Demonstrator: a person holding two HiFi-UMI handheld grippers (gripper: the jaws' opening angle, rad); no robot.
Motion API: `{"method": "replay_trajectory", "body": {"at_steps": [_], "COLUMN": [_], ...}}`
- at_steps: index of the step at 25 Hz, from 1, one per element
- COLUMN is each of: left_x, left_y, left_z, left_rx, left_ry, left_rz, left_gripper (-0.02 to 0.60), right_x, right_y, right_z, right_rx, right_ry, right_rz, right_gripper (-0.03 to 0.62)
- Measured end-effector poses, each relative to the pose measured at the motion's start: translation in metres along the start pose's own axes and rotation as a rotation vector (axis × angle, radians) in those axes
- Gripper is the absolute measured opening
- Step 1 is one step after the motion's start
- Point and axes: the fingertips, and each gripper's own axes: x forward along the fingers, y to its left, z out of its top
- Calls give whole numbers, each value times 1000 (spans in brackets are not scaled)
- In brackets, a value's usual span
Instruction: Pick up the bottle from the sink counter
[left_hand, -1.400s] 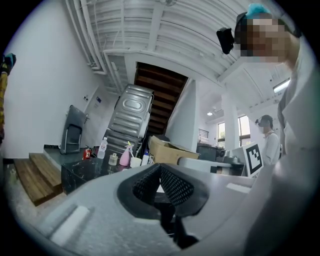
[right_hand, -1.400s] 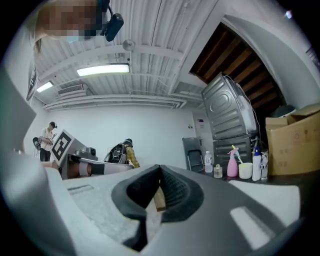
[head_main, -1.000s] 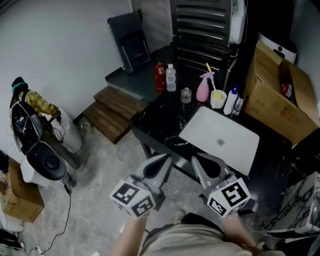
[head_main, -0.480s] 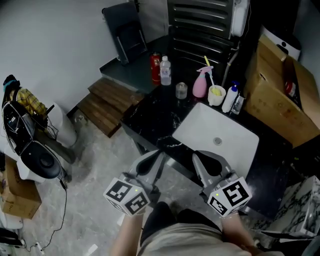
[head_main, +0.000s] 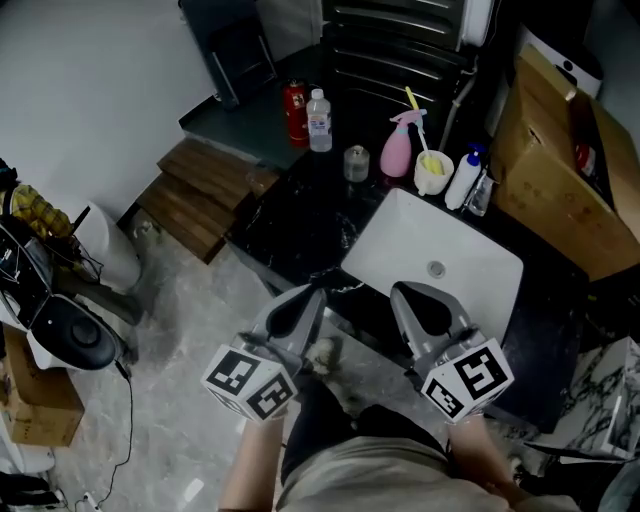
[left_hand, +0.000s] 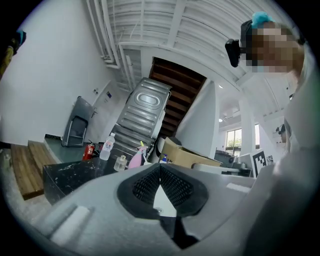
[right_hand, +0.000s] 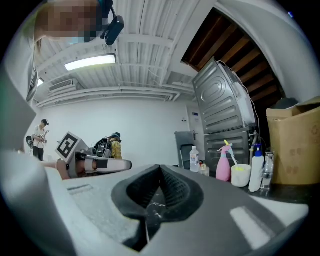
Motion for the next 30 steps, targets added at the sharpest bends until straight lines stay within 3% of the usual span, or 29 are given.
{"method": "replay_trajectory", "body": {"at_steps": [7, 13, 19, 30], "left_x": [47, 105, 154, 211], "left_y": [45, 74, 101, 152], "left_z": [18, 33, 44, 37], "left_rx": [-24, -34, -23, -41], "left_ry": [9, 50, 89, 163], "left_rz": [-63, -210, -306, -370], "left_gripper": [8, 8, 8, 8], "right_x": [52, 103, 147, 205], "right_y": [-30, -73, -106, -145], "right_z": [4, -4, -3, -7], "right_rx": [-13, 2, 35, 7], "right_ry": [8, 42, 43, 72], "right_rz": [-58, -152, -225, -314], "right_gripper": [3, 3, 3, 3]}}
